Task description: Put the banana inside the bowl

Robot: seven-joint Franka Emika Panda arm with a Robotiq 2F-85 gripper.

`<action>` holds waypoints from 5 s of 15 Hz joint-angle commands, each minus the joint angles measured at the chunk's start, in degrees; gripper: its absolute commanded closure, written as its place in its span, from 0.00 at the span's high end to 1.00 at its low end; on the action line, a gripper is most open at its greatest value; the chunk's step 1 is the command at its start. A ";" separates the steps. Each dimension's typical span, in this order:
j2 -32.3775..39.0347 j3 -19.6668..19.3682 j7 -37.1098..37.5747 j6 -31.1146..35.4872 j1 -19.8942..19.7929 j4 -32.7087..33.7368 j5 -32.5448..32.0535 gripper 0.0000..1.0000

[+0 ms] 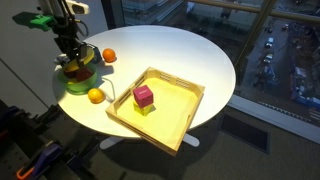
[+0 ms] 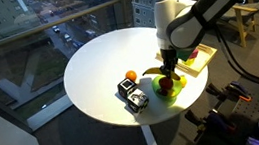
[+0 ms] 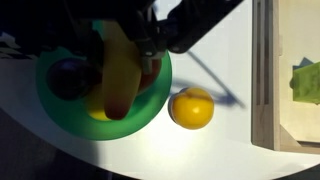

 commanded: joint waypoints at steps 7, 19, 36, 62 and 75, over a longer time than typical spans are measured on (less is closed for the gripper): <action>-2.27 0.29 3.22 6.16 2.05 -3.07 -3.94 0.13; -5.78 -0.49 6.55 12.66 1.73 -9.14 -6.45 0.13; -8.84 -1.94 19.56 18.76 0.85 -14.13 -18.55 0.13; -5.71 -2.65 41.06 22.51 1.44 -15.40 -39.53 0.13; -3.84 -3.08 44.42 23.99 1.66 -15.22 -43.11 0.13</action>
